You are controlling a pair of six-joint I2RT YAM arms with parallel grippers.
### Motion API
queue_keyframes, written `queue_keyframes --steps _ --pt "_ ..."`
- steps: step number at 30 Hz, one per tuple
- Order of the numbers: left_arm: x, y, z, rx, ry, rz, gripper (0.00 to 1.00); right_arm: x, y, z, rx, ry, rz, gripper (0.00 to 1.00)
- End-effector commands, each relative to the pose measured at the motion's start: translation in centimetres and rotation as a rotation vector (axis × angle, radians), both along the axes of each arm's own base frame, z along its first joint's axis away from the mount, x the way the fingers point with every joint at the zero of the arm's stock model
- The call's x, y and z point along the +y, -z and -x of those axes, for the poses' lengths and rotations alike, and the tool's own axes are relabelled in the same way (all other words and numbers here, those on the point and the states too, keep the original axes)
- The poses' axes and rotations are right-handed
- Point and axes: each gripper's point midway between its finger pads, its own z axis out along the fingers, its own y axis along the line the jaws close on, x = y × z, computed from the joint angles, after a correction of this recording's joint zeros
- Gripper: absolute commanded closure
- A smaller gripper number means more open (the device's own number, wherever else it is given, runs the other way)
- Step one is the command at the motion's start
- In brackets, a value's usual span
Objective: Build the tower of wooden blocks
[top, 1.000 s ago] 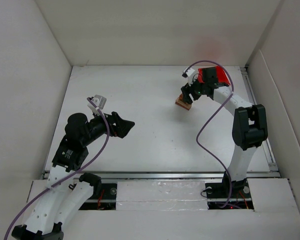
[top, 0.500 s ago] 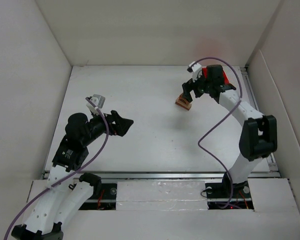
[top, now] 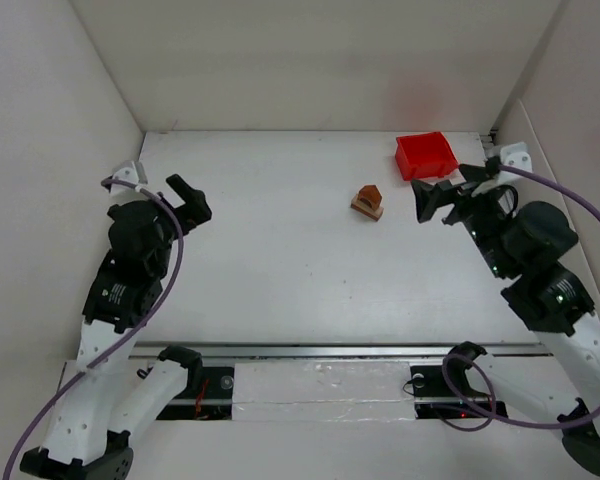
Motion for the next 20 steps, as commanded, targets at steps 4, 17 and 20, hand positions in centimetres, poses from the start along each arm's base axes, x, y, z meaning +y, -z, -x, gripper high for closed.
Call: queue_keyframes --steps 4,17,20 --pt "4.5 -4.2 3.5 -0.147 -0.192 0.0 0.01 -4.8 3.5 3.5 0.107 0.139 0.035 0.0" --pt "5.1 -2.5 5.4 -0.211 -0.198 0.034 0.01 -7.7 1.4 7.3 0.001 0.137 -0.012 0.0" --pt "4.9 -2.4 5.0 -0.199 -0.193 0.029 0.01 -7.3 1.7 6.9 0.009 0.133 -0.004 0.0"
